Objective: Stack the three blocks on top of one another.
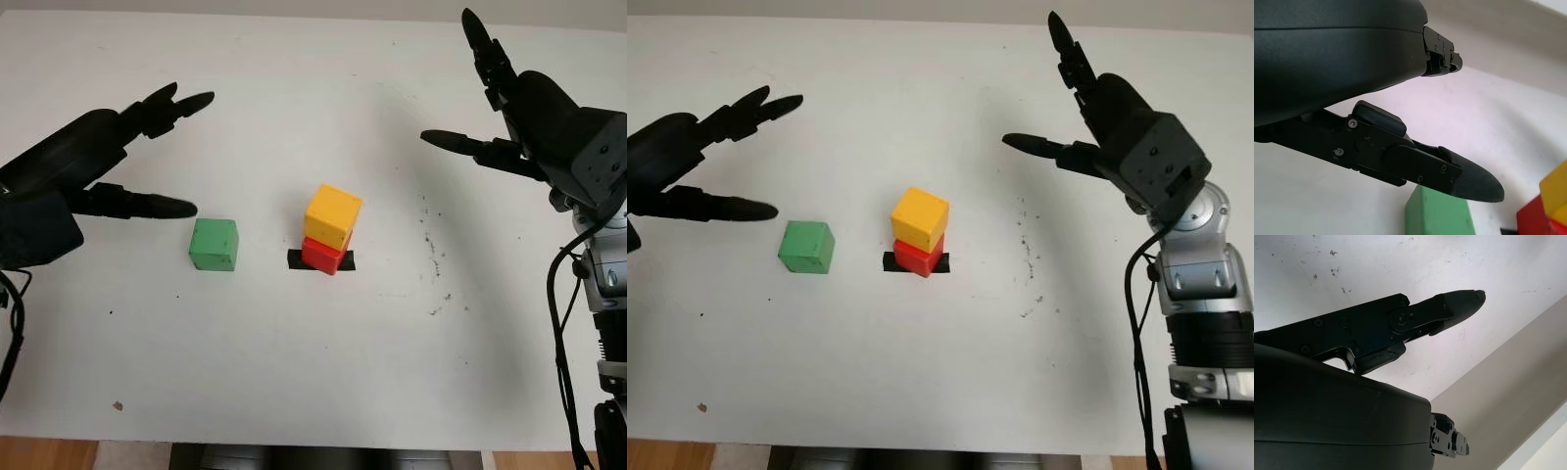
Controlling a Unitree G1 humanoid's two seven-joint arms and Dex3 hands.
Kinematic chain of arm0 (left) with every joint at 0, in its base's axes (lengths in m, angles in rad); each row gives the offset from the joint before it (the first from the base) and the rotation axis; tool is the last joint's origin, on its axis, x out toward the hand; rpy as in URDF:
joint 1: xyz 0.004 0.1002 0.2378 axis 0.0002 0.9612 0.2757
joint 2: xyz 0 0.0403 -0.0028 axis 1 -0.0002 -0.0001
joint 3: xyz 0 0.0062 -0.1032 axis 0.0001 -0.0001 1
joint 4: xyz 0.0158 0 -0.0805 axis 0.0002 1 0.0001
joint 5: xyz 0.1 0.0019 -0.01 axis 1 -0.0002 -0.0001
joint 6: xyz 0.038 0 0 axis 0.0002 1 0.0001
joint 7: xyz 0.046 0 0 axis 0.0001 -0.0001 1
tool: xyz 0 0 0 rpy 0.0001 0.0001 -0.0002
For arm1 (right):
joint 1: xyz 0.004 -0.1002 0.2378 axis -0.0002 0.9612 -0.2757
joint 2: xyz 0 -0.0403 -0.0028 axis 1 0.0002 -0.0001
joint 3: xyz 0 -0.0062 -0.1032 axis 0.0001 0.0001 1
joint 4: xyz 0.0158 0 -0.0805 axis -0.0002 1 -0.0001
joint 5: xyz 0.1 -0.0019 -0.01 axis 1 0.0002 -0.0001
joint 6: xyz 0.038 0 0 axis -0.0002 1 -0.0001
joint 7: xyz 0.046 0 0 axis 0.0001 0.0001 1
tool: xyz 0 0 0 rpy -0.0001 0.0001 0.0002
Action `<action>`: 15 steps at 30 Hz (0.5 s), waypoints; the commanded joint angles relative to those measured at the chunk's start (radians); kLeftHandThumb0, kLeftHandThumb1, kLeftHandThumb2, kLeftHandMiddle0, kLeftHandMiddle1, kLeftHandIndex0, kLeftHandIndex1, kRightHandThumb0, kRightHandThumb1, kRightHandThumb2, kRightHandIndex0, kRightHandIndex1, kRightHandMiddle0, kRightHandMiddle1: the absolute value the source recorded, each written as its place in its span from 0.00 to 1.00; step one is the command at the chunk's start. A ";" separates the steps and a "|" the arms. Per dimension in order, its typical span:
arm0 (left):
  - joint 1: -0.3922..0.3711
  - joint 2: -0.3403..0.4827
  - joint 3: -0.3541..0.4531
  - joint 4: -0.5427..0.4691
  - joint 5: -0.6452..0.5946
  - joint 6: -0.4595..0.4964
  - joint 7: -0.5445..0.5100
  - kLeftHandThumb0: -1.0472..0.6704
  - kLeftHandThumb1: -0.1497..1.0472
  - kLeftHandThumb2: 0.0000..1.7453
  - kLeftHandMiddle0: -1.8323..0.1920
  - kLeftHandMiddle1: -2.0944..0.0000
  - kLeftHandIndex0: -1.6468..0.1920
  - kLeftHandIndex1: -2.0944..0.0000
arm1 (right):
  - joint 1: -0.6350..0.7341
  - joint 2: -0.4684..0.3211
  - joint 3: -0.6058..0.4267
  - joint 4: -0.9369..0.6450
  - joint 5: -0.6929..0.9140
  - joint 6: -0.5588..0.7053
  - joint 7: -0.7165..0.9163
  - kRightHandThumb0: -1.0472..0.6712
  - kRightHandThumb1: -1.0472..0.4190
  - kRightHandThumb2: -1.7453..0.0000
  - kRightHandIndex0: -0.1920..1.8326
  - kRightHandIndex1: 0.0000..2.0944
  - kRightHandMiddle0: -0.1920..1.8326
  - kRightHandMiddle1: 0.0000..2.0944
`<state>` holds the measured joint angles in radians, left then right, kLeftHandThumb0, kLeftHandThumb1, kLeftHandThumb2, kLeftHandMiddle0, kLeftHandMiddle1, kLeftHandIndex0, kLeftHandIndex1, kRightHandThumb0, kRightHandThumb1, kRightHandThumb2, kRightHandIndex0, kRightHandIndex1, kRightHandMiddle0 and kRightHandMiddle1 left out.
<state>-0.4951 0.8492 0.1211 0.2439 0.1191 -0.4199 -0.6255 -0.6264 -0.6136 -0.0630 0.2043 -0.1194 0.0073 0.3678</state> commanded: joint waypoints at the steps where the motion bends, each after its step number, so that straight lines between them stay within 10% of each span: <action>1: 0.032 0.028 0.006 -0.017 -0.035 -0.026 -0.030 0.05 0.95 0.03 0.98 0.98 0.84 0.98 | -0.003 -0.011 -0.009 0.004 0.003 -0.007 0.002 0.20 0.00 0.94 0.00 0.00 0.00 0.00; 15: 0.159 0.037 0.030 -0.133 -0.072 -0.048 -0.061 0.06 0.95 0.04 1.00 0.98 0.83 0.97 | -0.008 -0.008 -0.013 0.029 0.010 -0.032 0.005 0.21 0.00 0.95 0.00 0.00 0.00 0.00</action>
<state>-0.3510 0.8667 0.1403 0.1267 0.0409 -0.4593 -0.6937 -0.6291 -0.6148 -0.0630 0.2365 -0.1160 -0.0214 0.3736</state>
